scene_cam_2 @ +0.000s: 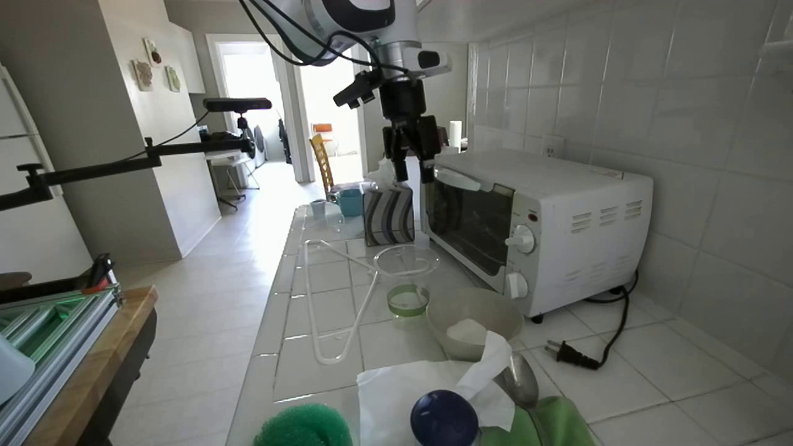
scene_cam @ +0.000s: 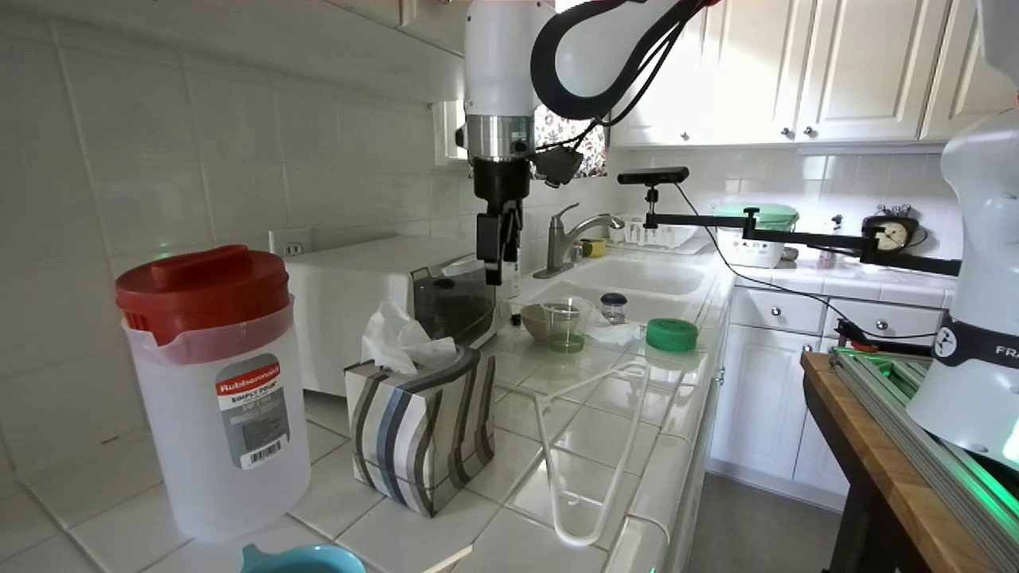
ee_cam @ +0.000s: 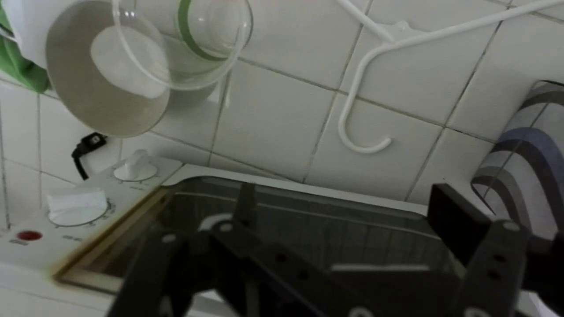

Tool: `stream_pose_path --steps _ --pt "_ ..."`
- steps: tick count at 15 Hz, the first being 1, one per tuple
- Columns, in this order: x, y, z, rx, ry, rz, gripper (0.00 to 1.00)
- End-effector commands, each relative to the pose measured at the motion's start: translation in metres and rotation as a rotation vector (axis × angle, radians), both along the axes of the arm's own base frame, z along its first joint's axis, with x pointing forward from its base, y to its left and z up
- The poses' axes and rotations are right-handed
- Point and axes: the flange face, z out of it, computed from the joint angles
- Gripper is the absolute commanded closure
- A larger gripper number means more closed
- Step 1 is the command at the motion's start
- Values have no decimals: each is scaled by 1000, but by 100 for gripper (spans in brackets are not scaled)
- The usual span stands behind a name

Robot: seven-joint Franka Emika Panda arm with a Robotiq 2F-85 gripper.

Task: Turn the knob on the small oven

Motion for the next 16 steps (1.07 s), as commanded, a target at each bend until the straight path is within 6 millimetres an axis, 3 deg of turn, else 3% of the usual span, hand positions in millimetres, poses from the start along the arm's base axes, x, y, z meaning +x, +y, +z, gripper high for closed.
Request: stream_pose_path --steps 1,8,16 --pt "-7 5 10 47 0 -57 0" --pt "-32 15 20 138 52 -123 0" --pt "-52 11 30 67 106 -135 0"
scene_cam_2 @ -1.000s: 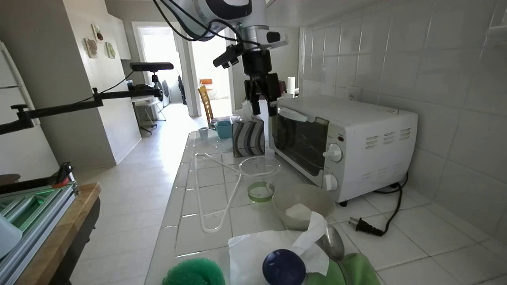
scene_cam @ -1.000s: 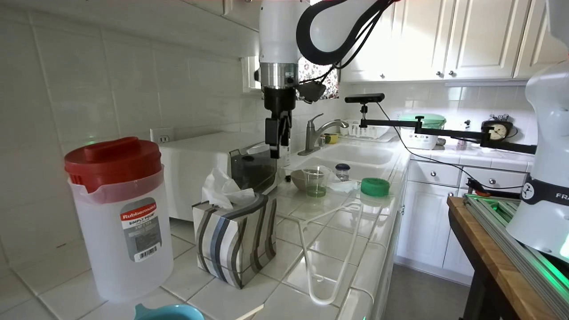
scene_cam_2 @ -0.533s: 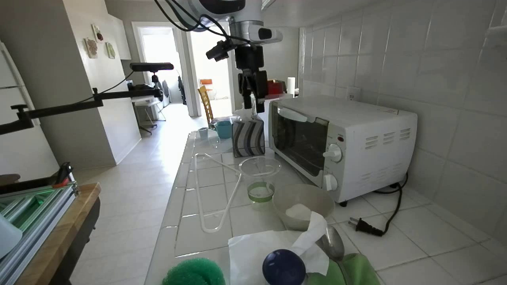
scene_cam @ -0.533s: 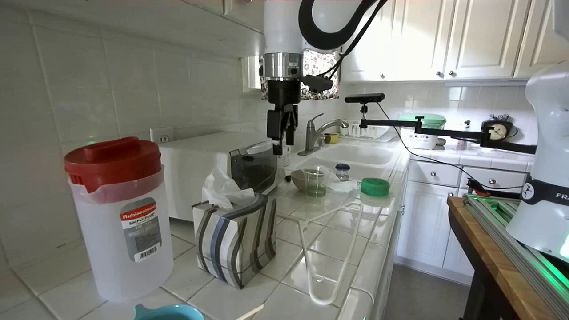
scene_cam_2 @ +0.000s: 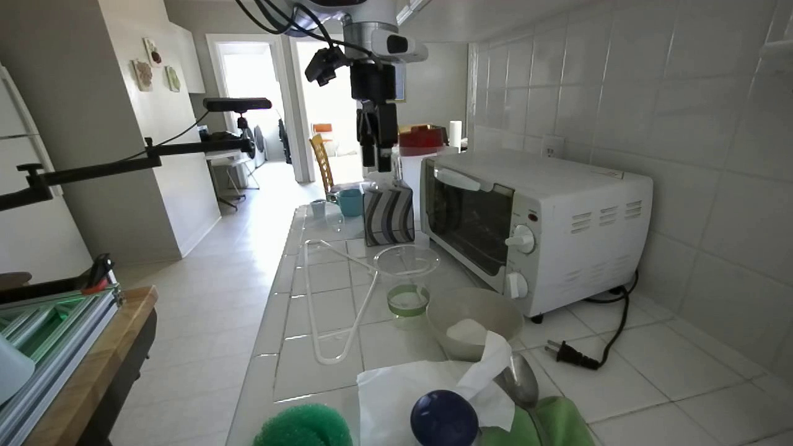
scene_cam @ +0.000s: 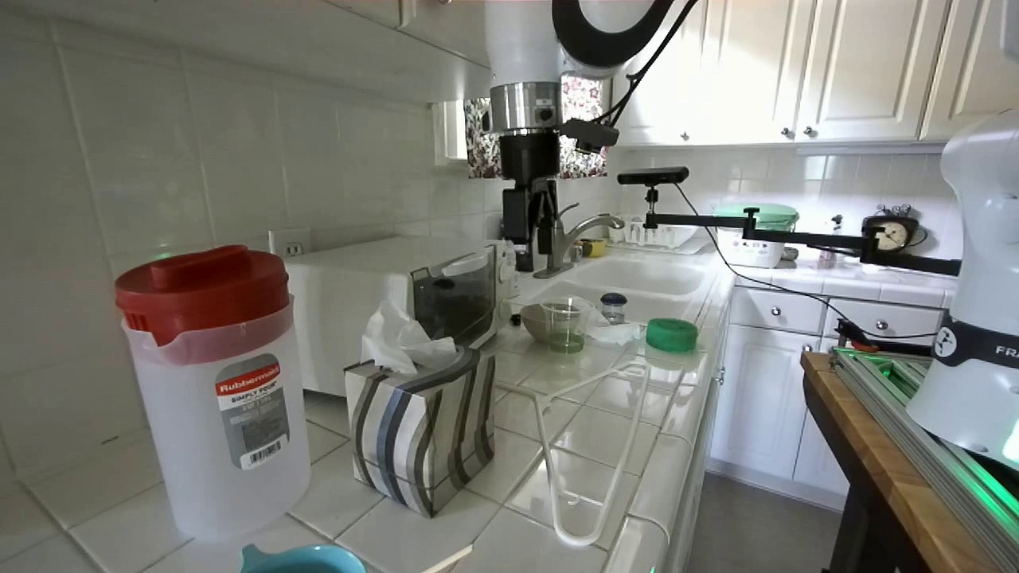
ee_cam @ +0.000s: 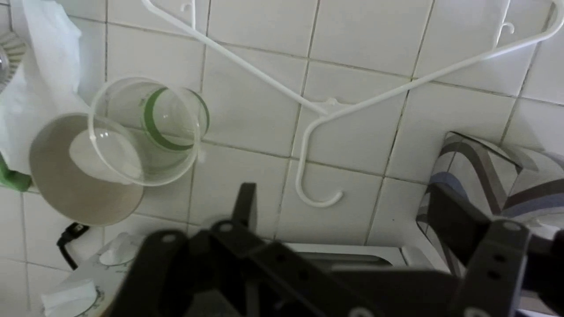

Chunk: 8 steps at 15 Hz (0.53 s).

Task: Turn the knob on the small oven

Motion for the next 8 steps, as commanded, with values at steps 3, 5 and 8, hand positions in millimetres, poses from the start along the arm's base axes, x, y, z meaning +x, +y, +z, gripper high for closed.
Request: stream_pose_path --steps 3,5,8 --pt "-9 -6 3 -46 7 -21 0" --pt "-9 -9 1 -43 3 -38 0" --pt "-10 -11 -1 -26 -14 -54 0"
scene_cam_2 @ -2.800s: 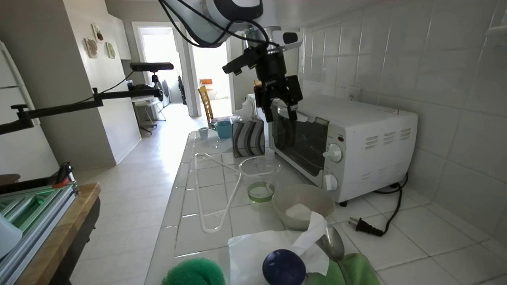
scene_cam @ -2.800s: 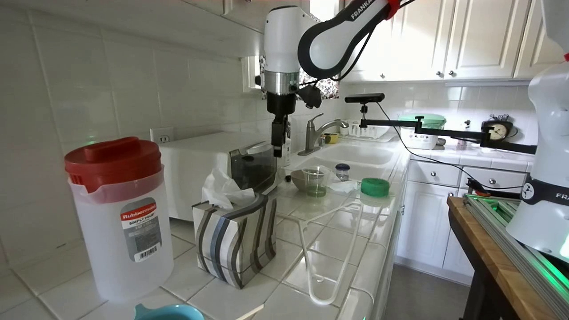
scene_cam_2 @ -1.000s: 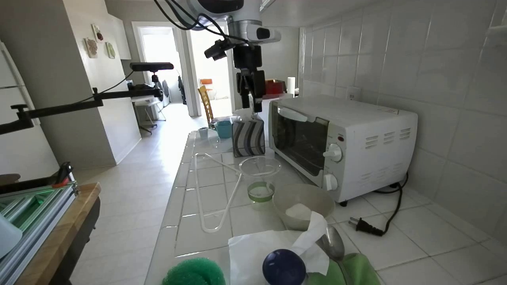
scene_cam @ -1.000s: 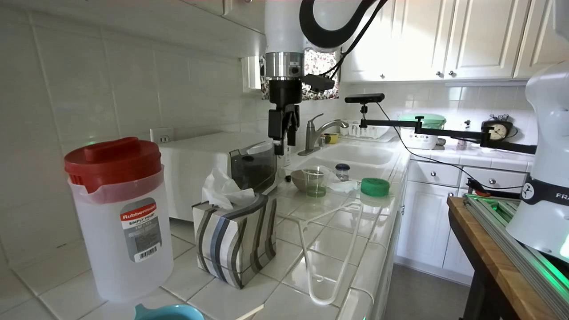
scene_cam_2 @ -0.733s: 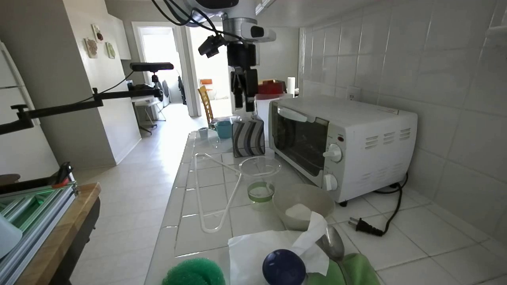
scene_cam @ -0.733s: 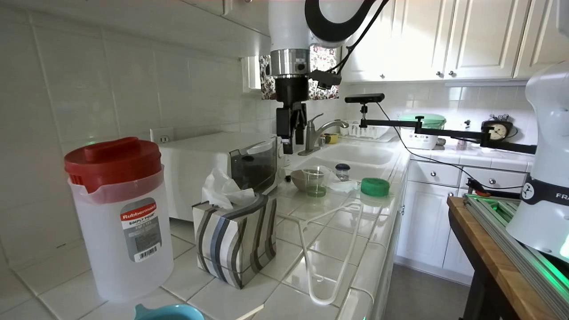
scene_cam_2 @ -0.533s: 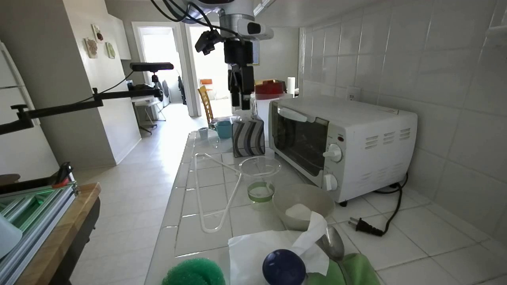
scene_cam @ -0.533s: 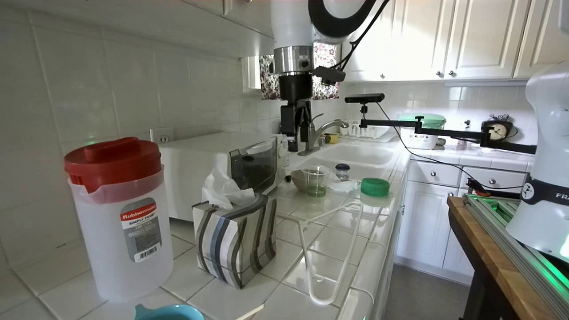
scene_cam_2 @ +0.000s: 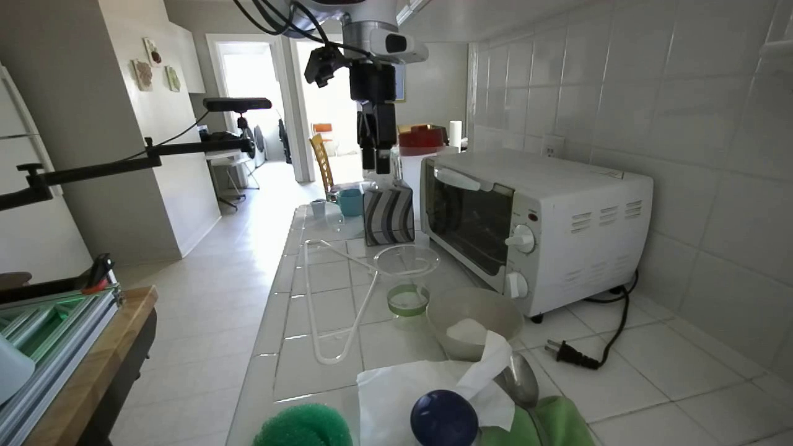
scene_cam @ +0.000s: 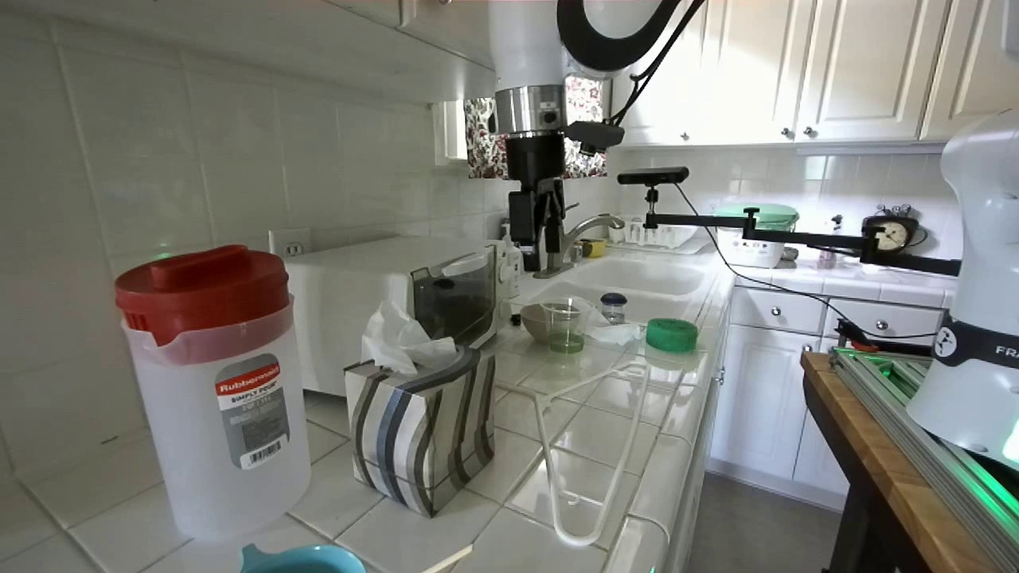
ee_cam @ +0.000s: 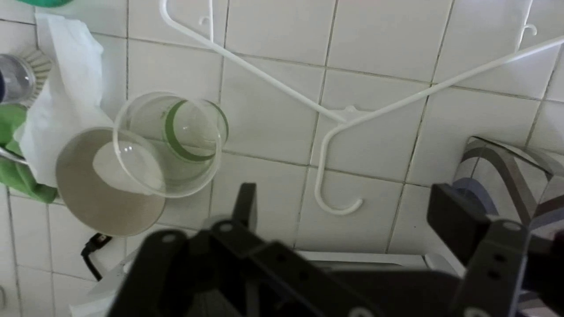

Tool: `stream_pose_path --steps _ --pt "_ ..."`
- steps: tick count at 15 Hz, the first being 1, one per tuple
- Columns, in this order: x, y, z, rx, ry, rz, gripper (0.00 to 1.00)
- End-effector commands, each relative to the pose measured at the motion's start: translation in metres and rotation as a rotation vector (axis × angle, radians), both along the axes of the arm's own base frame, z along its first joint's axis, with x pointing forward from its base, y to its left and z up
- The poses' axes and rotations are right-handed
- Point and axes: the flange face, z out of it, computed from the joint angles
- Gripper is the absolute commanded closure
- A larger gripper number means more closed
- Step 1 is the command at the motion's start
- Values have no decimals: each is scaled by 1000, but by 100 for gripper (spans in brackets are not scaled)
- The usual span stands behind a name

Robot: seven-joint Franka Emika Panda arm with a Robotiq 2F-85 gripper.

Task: Turn the knob on the small oven

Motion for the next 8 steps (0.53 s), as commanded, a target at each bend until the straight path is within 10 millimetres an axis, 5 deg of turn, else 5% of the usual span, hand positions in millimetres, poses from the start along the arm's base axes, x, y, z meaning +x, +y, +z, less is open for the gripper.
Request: stream_pose_path --steps 1,8 --pt "-6 -1 1 2 -27 -21 0" --pt "1 2 -2 9 -32 2 0"
